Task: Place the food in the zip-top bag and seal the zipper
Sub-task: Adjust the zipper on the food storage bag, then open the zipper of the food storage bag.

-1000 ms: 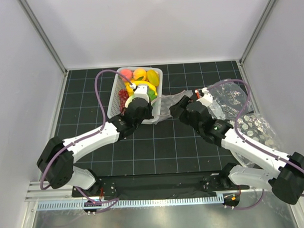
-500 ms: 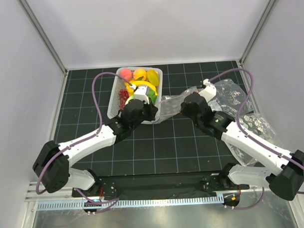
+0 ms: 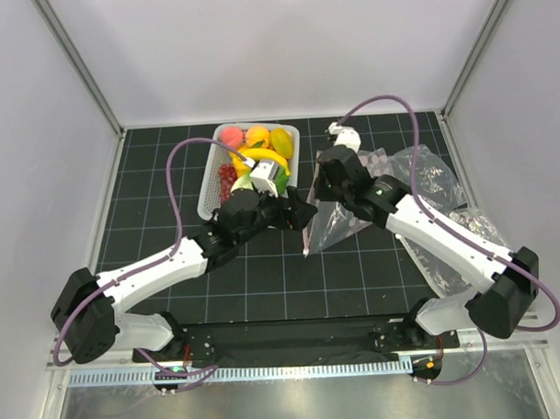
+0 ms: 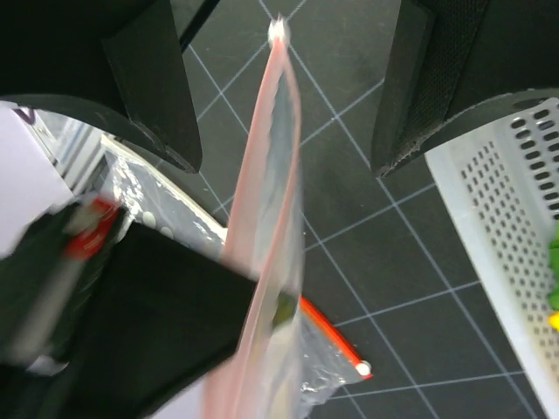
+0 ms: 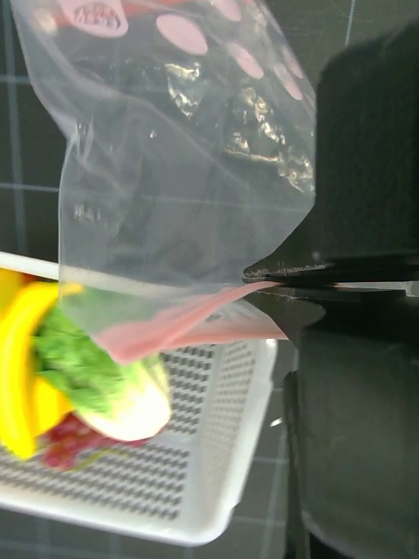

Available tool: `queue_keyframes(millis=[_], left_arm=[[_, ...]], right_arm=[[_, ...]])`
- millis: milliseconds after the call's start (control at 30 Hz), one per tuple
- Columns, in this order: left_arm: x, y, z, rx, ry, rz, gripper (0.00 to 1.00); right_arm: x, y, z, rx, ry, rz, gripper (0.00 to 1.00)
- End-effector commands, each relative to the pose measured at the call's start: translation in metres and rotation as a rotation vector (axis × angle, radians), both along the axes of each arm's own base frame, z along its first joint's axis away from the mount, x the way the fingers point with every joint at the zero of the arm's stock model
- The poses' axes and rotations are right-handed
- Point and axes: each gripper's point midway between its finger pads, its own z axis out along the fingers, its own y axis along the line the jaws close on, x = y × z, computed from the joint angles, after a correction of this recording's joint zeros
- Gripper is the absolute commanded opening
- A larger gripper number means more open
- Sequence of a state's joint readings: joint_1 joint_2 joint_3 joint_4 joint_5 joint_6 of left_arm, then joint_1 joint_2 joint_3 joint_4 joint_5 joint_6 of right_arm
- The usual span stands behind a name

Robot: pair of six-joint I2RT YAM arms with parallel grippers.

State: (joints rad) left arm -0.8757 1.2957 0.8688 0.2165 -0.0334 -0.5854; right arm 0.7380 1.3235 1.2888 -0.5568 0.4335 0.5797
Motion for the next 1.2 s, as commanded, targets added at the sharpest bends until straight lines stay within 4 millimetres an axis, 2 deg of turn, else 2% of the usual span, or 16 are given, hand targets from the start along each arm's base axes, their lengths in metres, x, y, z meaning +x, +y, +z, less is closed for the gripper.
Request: queue_keyframes(millis=[0,100,200,367,467,500,567,600,700,767,833,967,1167], left_arm=[[0.011,0.007,0.003,0.035,-0.027,0.053,0.80],[0.016,0.006,-0.005,0.058,0.001,0.073,0.70],[0.025,0.009,-0.017,0.088,0.028,0.108,0.55],[0.030,0.012,-0.026,0.105,0.035,0.120,0.41],[0.033,0.013,-0.030,0.121,0.034,0.132,0.14],[0.035,0.014,-0.030,0.123,0.034,0.143,0.00],[0.039,0.019,-0.034,0.119,0.052,0.163,0.00],[0.040,0.021,-0.037,0.119,0.064,0.170,0.00],[0.045,0.030,-0.041,0.097,0.094,0.204,0.00],[0.045,0.031,-0.041,0.081,0.100,0.203,0.00],[0.044,0.031,-0.042,0.075,0.106,0.199,0.00],[0.041,0.029,-0.040,0.055,0.110,0.183,0.00],[0.035,0.026,-0.035,0.007,0.125,0.151,0.00]], right_arm=[[-0.011,0.024,-0.008,-0.003,0.031,0.173,0.01],[-0.015,0.027,-0.013,-0.016,0.037,0.186,0.01],[-0.018,0.027,-0.016,-0.026,0.038,0.198,0.01],[-0.023,0.033,-0.022,-0.029,0.048,0.214,0.01],[-0.028,0.038,-0.024,-0.038,0.051,0.238,0.01],[-0.029,0.038,-0.025,-0.044,0.049,0.246,0.08],[-0.032,0.041,-0.030,-0.053,0.055,0.258,0.23],[-0.033,0.042,-0.032,-0.053,0.056,0.261,0.40],[-0.035,0.047,-0.037,-0.077,0.046,0.252,0.63],[-0.038,0.057,-0.041,-0.109,0.045,0.265,0.65],[-0.035,0.057,-0.048,-0.161,0.044,0.238,0.65],[-0.038,0.067,-0.052,-0.179,0.037,0.249,0.61],[-0.027,0.058,-0.057,-0.219,0.005,0.167,0.55]])
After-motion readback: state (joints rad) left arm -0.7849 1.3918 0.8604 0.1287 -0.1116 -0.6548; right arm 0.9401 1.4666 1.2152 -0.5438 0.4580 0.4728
